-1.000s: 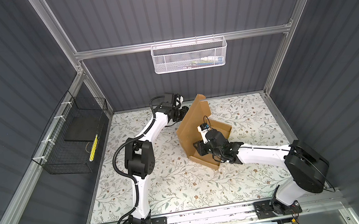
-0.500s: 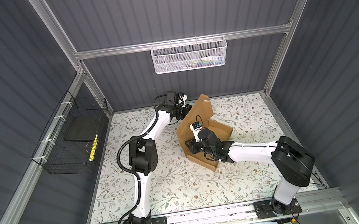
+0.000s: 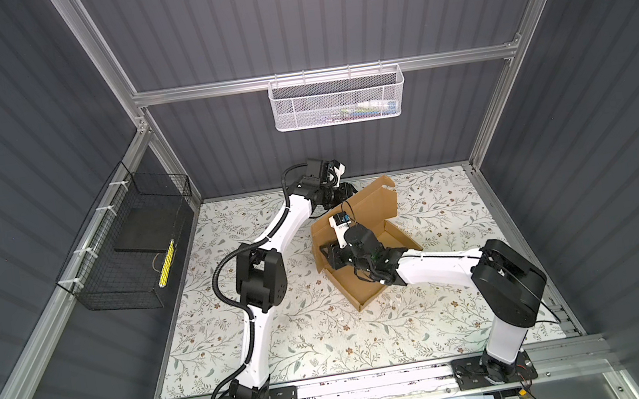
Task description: Fold the paper box
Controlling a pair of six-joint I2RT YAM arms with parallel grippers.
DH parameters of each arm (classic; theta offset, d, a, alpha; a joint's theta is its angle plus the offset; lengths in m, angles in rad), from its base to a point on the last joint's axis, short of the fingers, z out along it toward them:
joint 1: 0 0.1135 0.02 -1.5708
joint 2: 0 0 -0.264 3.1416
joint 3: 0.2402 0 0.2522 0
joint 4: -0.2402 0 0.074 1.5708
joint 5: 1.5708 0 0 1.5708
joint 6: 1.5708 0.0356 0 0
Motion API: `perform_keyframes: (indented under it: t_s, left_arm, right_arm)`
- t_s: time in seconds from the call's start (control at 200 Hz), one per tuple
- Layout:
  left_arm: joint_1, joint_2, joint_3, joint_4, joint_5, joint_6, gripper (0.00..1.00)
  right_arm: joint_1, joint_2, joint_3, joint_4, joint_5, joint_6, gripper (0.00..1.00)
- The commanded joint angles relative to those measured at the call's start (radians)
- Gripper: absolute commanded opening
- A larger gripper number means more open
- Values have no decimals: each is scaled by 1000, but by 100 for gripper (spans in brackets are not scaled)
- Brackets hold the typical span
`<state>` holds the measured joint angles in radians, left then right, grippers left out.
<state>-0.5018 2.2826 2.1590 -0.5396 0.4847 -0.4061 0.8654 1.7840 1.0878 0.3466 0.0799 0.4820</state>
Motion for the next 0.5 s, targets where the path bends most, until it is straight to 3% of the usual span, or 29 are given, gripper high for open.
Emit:
perform_keyframes:
  t_s: [0.0,0.215,0.495]
  left_arm:
    - [-8,24,42,-44,28,19,49]
    - [-16,-17,20,-90,-31,65,50]
    - [20,-111,-71,-66,-108,88,54]
  right_arm:
    - [7,23,37,27,24,-28,38]
    - [9,11,42,23,53,-49,38]
    - [8,-110,-83,-20,82,-43,38]
